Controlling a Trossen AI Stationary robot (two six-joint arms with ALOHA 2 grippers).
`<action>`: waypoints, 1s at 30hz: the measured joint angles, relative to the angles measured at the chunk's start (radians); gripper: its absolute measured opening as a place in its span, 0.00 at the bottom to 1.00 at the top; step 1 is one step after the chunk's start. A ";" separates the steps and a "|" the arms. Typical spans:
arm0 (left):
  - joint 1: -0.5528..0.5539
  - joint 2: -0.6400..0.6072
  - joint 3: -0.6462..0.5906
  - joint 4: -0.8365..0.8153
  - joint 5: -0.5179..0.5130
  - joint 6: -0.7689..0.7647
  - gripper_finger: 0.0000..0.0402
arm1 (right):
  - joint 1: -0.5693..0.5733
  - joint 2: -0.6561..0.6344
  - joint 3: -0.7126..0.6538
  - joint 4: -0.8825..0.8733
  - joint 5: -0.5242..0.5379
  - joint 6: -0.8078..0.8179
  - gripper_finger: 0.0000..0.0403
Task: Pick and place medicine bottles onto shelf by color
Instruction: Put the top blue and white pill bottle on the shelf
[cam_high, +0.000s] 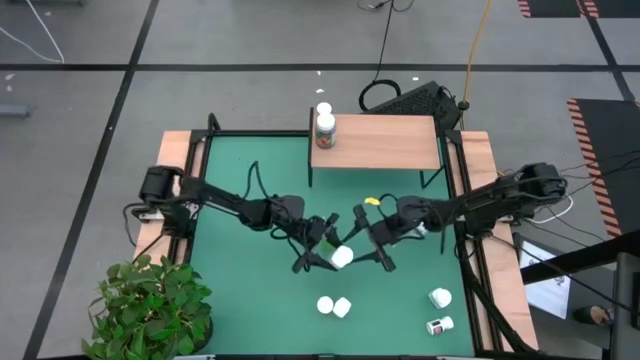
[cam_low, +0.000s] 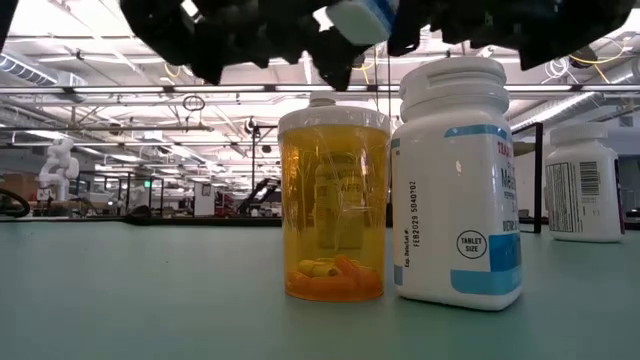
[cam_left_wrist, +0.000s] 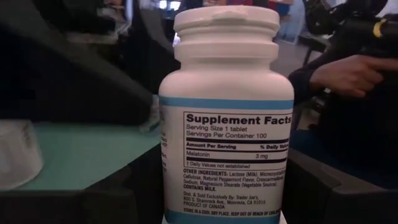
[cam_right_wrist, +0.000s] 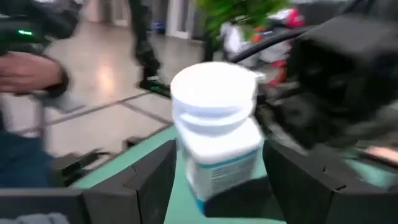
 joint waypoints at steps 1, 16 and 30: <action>0.001 0.010 0.011 0.001 0.008 -0.001 0.60 | 0.001 0.018 0.007 0.002 -0.022 0.008 0.59; 0.017 0.043 0.040 -0.022 0.053 -0.040 0.60 | 0.001 0.058 0.017 0.011 -0.052 -0.010 0.44; 0.025 0.001 0.039 -0.172 -0.026 -0.024 0.87 | 0.001 -0.045 0.013 -0.166 -0.051 -0.011 0.45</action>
